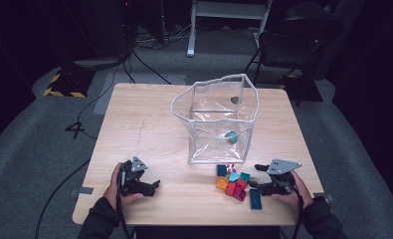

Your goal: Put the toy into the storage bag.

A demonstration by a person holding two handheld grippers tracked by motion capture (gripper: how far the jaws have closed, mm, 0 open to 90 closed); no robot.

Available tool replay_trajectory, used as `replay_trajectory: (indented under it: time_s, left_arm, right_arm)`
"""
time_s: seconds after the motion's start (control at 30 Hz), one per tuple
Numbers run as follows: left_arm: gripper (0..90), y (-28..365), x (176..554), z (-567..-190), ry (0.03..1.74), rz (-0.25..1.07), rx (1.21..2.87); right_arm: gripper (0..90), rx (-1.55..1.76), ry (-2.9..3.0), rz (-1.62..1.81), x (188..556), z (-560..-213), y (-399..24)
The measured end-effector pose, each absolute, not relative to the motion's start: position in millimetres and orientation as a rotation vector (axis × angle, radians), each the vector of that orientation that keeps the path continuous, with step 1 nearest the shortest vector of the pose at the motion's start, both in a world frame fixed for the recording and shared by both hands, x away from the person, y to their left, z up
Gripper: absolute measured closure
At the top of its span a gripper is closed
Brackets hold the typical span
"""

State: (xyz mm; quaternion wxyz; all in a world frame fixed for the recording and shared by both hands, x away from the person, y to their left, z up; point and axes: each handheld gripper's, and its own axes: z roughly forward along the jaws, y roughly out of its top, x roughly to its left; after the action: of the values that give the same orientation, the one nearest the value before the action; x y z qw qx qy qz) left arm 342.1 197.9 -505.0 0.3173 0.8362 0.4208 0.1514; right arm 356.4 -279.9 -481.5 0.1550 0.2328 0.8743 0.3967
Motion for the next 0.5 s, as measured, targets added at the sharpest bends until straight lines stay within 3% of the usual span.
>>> replay_trajectory:
  time_s: [0.5]
  left_arm:
    - [0.5,197.8,342.1,-504.9,1.109,0.397,2.202]
  right_arm:
    - [31.5,0.679,2.573,1.107,367.6,-498.8,-268.1]
